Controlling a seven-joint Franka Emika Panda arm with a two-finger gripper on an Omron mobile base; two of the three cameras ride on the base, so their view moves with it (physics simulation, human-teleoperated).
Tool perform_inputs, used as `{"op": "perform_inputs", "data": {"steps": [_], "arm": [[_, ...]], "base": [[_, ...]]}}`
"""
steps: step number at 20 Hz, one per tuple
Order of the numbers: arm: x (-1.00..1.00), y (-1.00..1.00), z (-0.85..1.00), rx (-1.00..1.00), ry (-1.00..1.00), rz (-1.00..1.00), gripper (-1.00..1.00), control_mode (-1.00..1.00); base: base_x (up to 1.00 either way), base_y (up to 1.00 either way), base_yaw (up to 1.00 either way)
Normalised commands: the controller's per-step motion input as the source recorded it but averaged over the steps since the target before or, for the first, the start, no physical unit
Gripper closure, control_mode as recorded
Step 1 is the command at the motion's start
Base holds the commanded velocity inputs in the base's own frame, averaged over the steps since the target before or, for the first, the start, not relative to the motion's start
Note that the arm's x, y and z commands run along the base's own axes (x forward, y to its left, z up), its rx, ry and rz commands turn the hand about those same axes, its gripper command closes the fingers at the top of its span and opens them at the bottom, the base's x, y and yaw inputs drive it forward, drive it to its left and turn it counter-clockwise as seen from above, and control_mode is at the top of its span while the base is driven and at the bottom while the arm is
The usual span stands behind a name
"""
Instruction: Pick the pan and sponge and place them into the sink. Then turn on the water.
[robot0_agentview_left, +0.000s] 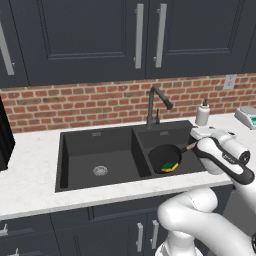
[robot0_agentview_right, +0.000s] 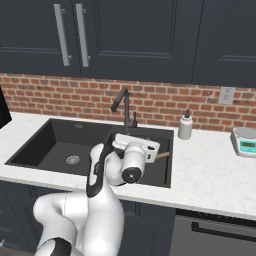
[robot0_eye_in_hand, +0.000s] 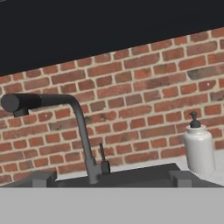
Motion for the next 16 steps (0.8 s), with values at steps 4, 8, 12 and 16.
{"op": "perform_inputs", "data": {"steps": [4,8,12,16], "arm": [[0.12,0.02,0.0,0.0,0.0,0.0,-1.0,-1.0],[0.13,0.12,0.0,0.0,0.0,0.01,-1.0,-1.0],[0.23,0.34,0.0,0.0,0.0,0.03,-1.0,-1.0],[0.28,0.33,-0.03,0.0,0.0,0.03,-1.0,-1.0]], "base": [[0.0,0.0,0.0],[0.0,0.0,0.0],[0.0,0.0,0.0],[0.0,0.0,0.0]]}}
